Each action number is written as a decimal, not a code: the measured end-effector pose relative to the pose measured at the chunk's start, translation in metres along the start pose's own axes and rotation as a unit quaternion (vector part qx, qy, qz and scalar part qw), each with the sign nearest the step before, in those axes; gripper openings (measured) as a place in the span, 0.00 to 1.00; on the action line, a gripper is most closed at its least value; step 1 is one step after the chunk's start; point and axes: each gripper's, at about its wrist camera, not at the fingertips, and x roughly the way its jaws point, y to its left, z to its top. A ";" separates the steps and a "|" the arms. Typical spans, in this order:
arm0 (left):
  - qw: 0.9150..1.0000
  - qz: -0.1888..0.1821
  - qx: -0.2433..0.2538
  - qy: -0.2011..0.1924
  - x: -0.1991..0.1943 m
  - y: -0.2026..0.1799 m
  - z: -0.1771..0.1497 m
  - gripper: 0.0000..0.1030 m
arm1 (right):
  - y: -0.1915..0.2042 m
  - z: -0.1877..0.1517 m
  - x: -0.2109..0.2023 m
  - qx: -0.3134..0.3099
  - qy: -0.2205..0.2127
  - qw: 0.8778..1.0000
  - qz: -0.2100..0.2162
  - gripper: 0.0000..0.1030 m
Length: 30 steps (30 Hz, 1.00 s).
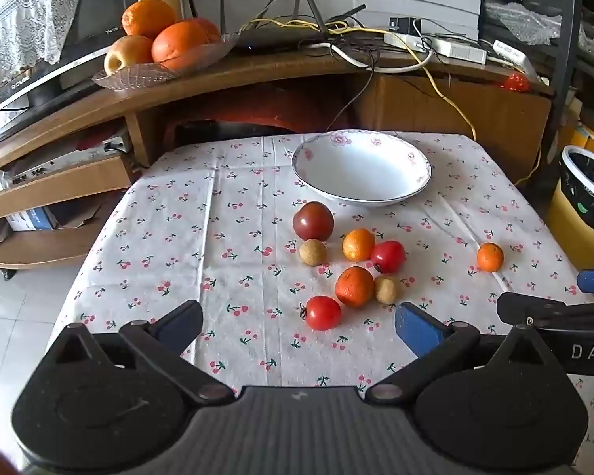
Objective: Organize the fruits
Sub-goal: 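Move both grippers toward the loose fruits on the cloth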
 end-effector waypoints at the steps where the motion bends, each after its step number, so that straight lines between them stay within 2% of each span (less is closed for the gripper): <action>1: 1.000 -0.001 0.003 -0.002 0.000 0.001 -0.002 1.00 | 0.012 0.003 -0.003 0.001 -0.010 1.000 -0.001 0.89; 8: 1.000 -0.012 -0.013 0.019 0.014 0.000 -0.006 1.00 | 0.014 -0.002 0.005 0.000 0.003 1.000 0.011 0.86; 30: 0.999 -0.016 -0.016 0.029 0.025 0.001 -0.007 0.98 | 0.019 -0.002 0.015 -0.011 0.008 1.000 0.010 0.85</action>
